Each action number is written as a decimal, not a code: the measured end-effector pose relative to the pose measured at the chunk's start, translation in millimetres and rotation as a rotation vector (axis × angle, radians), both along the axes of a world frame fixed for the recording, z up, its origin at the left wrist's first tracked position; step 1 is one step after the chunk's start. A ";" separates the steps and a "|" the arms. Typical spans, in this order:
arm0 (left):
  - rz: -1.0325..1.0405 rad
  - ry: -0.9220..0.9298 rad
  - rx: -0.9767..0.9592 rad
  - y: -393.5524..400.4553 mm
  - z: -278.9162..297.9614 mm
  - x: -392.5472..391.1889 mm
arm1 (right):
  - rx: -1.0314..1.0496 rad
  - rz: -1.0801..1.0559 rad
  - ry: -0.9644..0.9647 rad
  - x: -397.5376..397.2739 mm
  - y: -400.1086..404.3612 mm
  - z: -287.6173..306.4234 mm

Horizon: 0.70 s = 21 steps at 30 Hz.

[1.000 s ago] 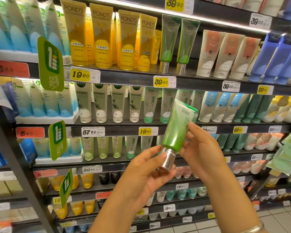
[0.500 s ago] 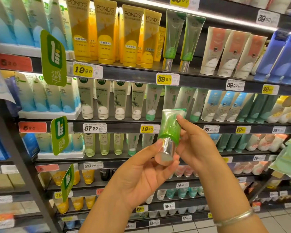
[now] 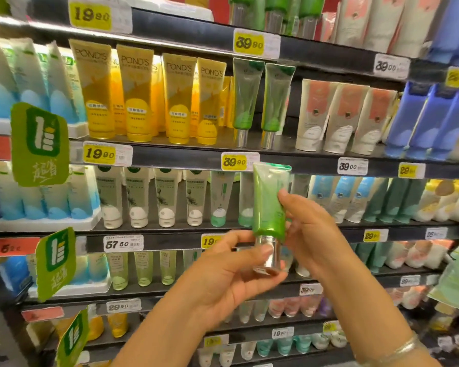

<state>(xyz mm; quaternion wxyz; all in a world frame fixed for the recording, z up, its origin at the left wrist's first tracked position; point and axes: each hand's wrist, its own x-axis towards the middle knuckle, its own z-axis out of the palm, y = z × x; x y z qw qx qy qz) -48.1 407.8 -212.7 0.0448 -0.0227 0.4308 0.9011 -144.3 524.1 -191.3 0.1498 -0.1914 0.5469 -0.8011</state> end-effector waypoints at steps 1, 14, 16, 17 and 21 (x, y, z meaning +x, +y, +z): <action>0.010 0.023 -0.037 2.7 6.7 -7.9 | 0.026 -0.006 0.052 -6.3 5.0 7.9; 0.269 0.429 -0.828 57.4 98.9 -122.6 | 0.094 -0.102 0.598 -94.7 70.4 114.8; 0.373 0.476 -0.957 64.7 112.2 -136.0 | 0.035 -0.086 0.632 -107.0 77.5 125.0; 0.426 0.495 -1.014 70.1 118.7 -143.4 | 0.013 -0.077 0.647 -113.9 82.0 129.9; 0.623 0.545 -1.125 93.0 138.3 -169.4 | -0.023 -0.051 0.700 -139.0 97.4 145.4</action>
